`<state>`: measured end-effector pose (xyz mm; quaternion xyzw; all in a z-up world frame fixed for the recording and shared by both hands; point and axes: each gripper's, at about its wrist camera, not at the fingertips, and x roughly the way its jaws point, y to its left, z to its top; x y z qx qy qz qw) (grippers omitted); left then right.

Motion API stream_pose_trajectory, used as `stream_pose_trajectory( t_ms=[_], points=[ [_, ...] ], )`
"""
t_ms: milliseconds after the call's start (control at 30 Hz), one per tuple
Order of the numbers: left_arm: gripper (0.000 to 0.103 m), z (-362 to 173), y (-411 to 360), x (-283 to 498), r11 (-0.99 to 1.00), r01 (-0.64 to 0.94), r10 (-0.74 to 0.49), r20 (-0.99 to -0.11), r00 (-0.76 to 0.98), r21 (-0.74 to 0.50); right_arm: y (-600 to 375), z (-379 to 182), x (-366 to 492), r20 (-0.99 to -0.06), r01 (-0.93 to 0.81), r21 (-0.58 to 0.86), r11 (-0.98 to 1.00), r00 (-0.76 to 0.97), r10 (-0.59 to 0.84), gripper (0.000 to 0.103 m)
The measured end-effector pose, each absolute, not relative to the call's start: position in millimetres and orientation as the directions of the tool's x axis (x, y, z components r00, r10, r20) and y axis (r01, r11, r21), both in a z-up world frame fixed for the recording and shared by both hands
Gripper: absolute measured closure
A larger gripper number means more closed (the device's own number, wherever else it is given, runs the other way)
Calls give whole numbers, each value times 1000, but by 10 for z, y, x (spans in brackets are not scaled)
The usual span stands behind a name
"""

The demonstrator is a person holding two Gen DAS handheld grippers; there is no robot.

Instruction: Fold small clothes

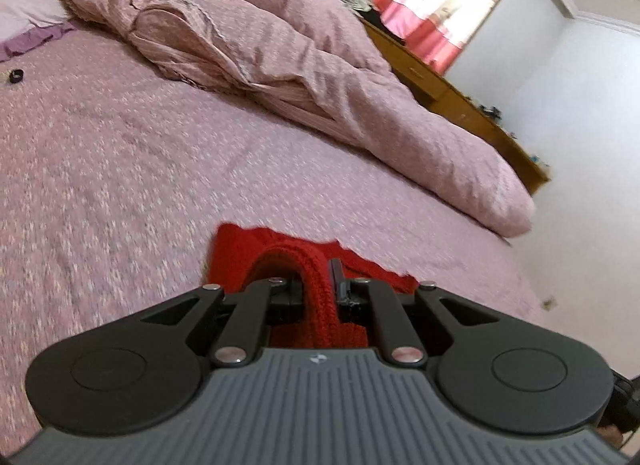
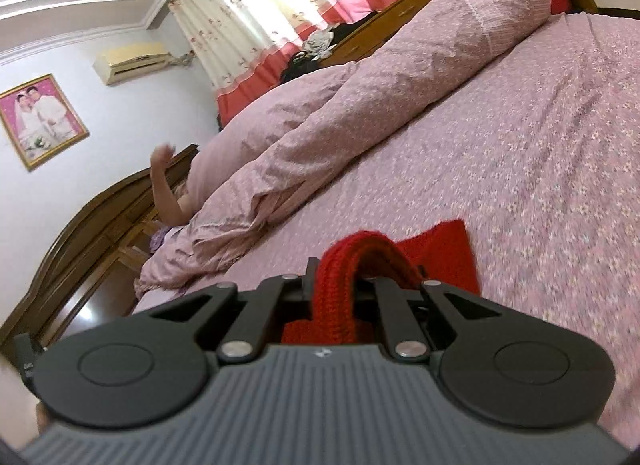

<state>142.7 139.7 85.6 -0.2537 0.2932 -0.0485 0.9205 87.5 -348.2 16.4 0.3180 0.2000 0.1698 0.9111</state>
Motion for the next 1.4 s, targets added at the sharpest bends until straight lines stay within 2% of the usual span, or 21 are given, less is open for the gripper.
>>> stream_pose_trajectory(
  t_ms=[133,300,567,700,800,900,967,1033,1133,1200,1300,1400],
  points=[
    [93,770,1385,1727,872,-89,-222,-550,805,-482,-3478,96,1133,-283,-153,640,753,864,416,93],
    [92,605,1280,2086,911,-112,-165,-600,782,-396,-3426,-46,1443,-334,-115,620,776,856,394,93],
    [92,177,1298,2441,932,-154,-122,-685,719,-328,-3438,-354,1727,-421,-29,610,792,835,355,91],
    [92,57,1321,2483,938,-146,-123,-699,705,-313,-3442,-537,1780,-477,0,608,794,799,366,91],
    [91,115,1326,2448,937,-139,-131,-693,709,-320,-3468,-596,1739,-463,7,630,776,806,368,90],
    [91,246,1298,2385,942,-127,-132,-691,711,-311,-3463,-547,1679,-474,23,624,781,806,355,79],
    [89,327,1289,2316,942,-117,-138,-679,721,-316,-3457,-477,1617,-478,29,607,794,812,336,56],
    [84,412,1268,2224,944,-111,-134,-670,730,-310,-3460,-382,1509,-466,41,588,807,834,297,41],
    [75,523,1216,2080,962,-109,-84,-652,753,-250,-3475,-263,1371,-445,37,576,816,852,276,41],
    [66,589,1205,2001,969,-120,-45,-636,770,-214,-3453,-197,1268,-437,34,578,816,857,274,41],
    [53,674,1229,1890,964,-150,-18,-621,784,-218,-3367,-144,1139,-439,20,570,821,853,284,41],
    [49,732,1210,1726,961,-144,-31,-605,796,-238,-3292,-139,1019,-436,17,577,817,852,290,41]
  ],
)
